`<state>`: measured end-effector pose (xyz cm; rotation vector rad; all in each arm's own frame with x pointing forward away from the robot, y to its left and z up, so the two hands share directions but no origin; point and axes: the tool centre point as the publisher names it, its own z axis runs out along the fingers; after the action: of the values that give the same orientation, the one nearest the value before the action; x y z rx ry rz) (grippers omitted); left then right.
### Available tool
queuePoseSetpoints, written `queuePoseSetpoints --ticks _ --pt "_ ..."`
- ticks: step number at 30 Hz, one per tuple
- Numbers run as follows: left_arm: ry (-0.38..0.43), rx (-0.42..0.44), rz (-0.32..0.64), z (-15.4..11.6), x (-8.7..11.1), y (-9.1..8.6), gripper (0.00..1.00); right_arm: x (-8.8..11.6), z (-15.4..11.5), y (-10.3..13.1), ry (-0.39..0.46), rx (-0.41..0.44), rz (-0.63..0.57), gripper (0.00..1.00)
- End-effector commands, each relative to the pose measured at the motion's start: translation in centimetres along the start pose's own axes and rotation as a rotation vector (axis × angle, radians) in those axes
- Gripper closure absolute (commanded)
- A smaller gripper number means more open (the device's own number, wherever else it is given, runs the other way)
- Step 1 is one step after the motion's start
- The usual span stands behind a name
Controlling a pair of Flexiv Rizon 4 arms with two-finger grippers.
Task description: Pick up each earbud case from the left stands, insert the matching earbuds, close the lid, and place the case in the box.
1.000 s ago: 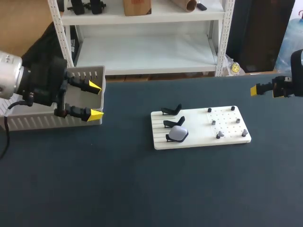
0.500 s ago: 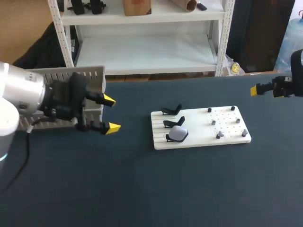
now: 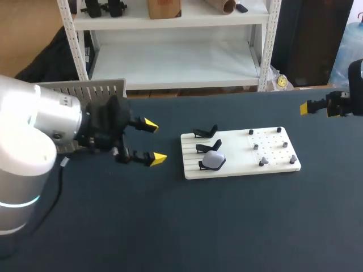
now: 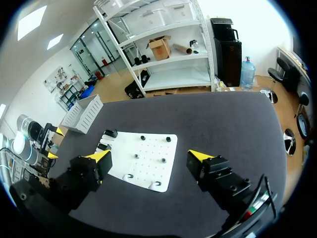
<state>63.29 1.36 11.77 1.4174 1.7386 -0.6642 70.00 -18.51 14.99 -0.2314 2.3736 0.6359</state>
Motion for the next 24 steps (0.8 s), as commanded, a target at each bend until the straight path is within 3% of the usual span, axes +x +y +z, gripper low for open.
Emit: queuePoseSetpoints --ticks 1,17,24 --pt "0.0 0.004 -0.002 2.6 0.0 -0.1 0.0 0.0 0.0 0.0 0.0 0.0 0.0 0.0" --pt "0.014 0.039 -0.009 8.6 -0.2 -1.2 0.0 0.0 0.0 0.0 0.0 0.0 0.0 0.0" --pt "0.011 0.033 -0.023 10.8 0.3 -0.8 0.0 0.0 0.0 0.0 0.0 0.0 0.0 0.0"
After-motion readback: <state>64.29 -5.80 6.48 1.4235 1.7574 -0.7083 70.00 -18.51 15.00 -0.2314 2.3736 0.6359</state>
